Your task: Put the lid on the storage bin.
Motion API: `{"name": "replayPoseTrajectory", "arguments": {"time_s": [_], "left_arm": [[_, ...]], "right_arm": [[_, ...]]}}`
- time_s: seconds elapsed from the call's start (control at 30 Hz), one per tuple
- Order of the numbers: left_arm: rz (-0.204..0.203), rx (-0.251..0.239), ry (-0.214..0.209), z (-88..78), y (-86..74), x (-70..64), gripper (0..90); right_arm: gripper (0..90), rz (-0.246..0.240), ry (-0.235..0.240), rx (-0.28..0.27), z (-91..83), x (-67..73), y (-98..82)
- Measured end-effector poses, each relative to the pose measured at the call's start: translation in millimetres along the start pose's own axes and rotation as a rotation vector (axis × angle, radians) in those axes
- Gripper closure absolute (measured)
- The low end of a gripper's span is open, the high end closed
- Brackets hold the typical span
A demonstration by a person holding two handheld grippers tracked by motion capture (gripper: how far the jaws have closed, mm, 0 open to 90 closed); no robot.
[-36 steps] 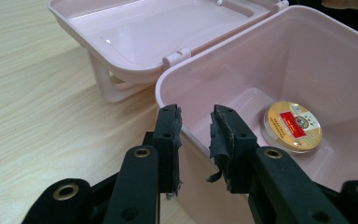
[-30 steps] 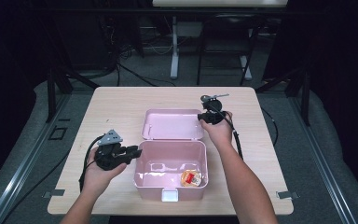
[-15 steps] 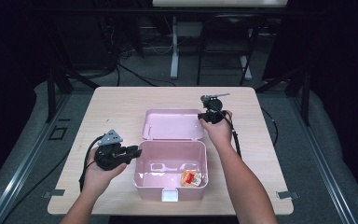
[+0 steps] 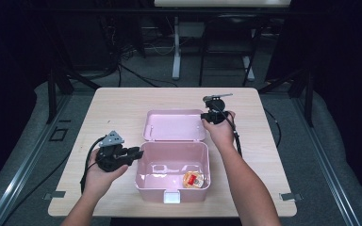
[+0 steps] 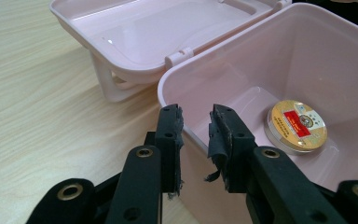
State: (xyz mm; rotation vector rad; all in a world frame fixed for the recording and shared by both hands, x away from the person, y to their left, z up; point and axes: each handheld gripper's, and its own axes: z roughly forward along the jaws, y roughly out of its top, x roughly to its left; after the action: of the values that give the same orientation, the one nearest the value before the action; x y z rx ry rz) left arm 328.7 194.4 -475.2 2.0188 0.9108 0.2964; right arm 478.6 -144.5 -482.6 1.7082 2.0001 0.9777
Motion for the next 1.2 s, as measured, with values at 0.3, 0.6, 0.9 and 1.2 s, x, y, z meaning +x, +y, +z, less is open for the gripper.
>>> {"name": "replayPoseTrajectory", "arguments": {"time_s": [0.3,0.6,0.9,1.2], "left_arm": [[0.002,-0.003,0.003,0.4,0.0,-0.7,72.4],[-0.001,0.000,-0.001,-0.1,-0.1,-0.3,72.5],[-0.002,0.000,-0.001,0.0,-0.1,-0.2,72.4],[-0.002,0.000,-0.001,0.0,-0.1,0.1,72.4]], "right_arm": [[81.7,-0.020,-0.034,0.004,-2.0,6.4,3.5],[77.4,-0.018,-0.065,0.067,12.0,10.5,-0.7],[81.5,0.016,-0.060,0.075,10.8,9.8,0.2],[83.7,0.020,-0.074,0.047,5.1,13.5,2.4]]}}
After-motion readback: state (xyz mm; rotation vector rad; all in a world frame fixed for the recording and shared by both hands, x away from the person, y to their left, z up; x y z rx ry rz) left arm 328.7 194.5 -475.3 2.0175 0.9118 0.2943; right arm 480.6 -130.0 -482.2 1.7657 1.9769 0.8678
